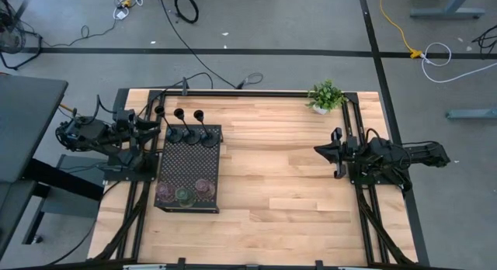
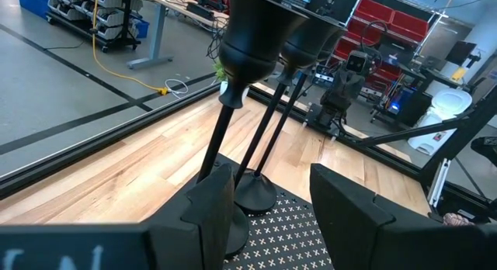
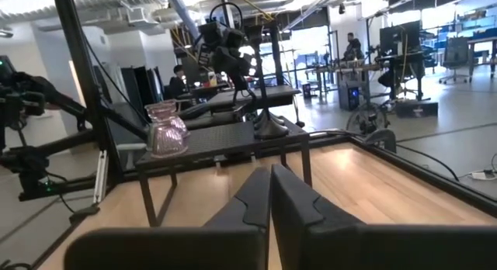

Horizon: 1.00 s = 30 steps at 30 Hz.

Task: Pick & Place candle stick holders
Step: Return to Home Position

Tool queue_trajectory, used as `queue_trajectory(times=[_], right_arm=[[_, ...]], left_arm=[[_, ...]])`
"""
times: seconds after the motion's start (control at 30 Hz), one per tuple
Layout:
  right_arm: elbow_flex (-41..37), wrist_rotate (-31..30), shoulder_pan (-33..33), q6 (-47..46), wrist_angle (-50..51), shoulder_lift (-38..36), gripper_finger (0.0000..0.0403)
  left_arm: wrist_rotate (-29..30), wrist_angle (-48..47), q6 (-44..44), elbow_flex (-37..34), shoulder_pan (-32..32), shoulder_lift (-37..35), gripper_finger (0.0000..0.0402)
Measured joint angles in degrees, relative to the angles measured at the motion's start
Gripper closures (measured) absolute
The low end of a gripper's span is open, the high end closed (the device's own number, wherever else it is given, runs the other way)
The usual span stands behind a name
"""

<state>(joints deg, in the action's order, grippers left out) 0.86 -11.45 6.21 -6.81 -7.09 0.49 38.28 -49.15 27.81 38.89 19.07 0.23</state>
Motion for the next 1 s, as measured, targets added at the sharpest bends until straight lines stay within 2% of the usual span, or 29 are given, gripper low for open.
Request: queue_trajectory(times=[0.5,0.77,0.87,1.0], right_arm=[[0.0,-0.06,0.01,-0.2,-0.04,0.0,0.0389],[0.0,-0.06,-0.01,-0.2,-0.04,0.0,0.0389],[0.0,-0.06,-0.01,-0.18,-0.07,0.0,0.0389],[0.0,-0.06,-0.01,-0.17,-0.09,0.0,0.0389]], left_arm=[[-0.02,0.01,-0.02,0.0,0.38,0.0,0.0229],[-0.14,-0.13,-0.31,0.02,-2.0,0.0,0.0229],[-3.14,-1.46,-3.83,0.29,-3.57,-0.04,0.0229],[-12.31,0.06,1.69,0.1,-4.85,0.0,0.0229]])
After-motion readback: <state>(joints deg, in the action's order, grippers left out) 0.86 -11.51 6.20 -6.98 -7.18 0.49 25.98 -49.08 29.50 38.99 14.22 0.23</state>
